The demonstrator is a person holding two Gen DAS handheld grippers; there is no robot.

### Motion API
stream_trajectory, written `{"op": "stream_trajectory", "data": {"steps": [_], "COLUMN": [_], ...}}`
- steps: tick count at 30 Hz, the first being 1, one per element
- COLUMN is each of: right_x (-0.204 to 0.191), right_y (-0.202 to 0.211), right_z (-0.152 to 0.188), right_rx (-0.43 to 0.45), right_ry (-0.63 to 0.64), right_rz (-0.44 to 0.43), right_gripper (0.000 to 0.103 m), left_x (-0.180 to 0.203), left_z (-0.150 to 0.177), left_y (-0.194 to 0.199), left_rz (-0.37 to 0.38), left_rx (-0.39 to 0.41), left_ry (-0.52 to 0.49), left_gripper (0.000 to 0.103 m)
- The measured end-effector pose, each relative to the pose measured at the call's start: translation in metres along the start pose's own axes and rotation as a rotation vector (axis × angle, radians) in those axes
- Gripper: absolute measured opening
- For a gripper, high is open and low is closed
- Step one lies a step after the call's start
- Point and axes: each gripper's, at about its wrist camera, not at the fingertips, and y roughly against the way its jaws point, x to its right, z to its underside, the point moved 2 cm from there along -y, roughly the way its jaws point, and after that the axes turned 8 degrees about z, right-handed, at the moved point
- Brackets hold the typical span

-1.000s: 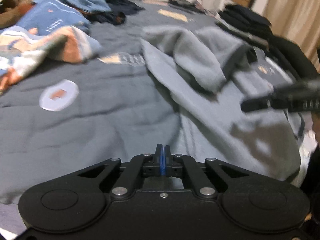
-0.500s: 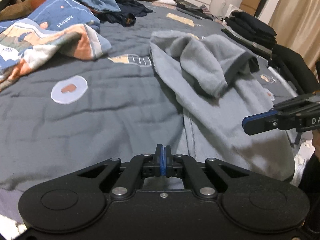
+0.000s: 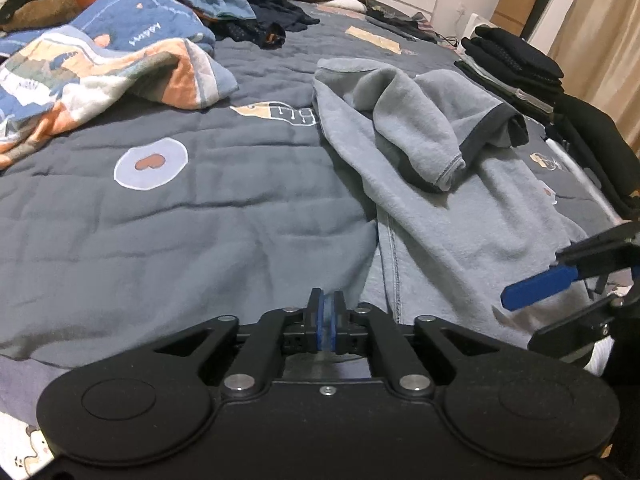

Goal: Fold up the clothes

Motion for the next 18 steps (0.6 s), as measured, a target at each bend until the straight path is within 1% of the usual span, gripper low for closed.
{"op": "stream_trajectory", "data": {"steps": [1, 2, 4, 7, 12, 13, 14, 15, 18], "right_x": [0.0, 0.0, 0.0, 0.001, 0.003, 0.003, 0.004, 0.004, 0.005], "right_y": [0.0, 0.001, 0.002, 0.0, 0.001, 0.001, 0.002, 0.003, 0.002], "right_z": [0.001, 0.002, 0.002, 0.002, 0.001, 0.0, 0.0, 0.0, 0.0], "right_rx": [-0.002, -0.005, -0.006, -0.01, -0.003, -0.002, 0.0, 0.001, -0.002], "right_ry": [-0.001, -0.003, -0.003, -0.008, -0.016, -0.018, -0.016, -0.014, -0.017], "right_rz": [-0.004, -0.008, -0.009, -0.011, -0.004, -0.004, -0.006, -0.007, -0.003], "right_gripper": [0.068, 0.068, 0.068, 0.068, 0.068, 0.068, 0.068, 0.068, 0.068], "left_x": [0.0, 0.001, 0.004, 0.005, 0.007, 0.008, 0.009, 0.01, 0.012], "left_z": [0.0, 0.001, 0.001, 0.001, 0.005, 0.006, 0.006, 0.007, 0.008], "left_y": [0.0, -0.001, -0.001, -0.005, -0.013, -0.015, -0.016, -0.018, -0.025], "left_rz": [0.001, 0.007, 0.019, 0.023, 0.049, 0.054, 0.059, 0.064, 0.069], "left_rx": [0.001, 0.003, 0.008, 0.006, -0.031, -0.036, -0.039, -0.042, -0.059], "left_ry": [-0.002, -0.009, -0.035, -0.03, -0.041, -0.043, -0.046, -0.05, -0.06], "left_gripper": [0.032, 0.034, 0.034, 0.034, 0.033, 0.032, 0.028, 0.027, 0.026]}}
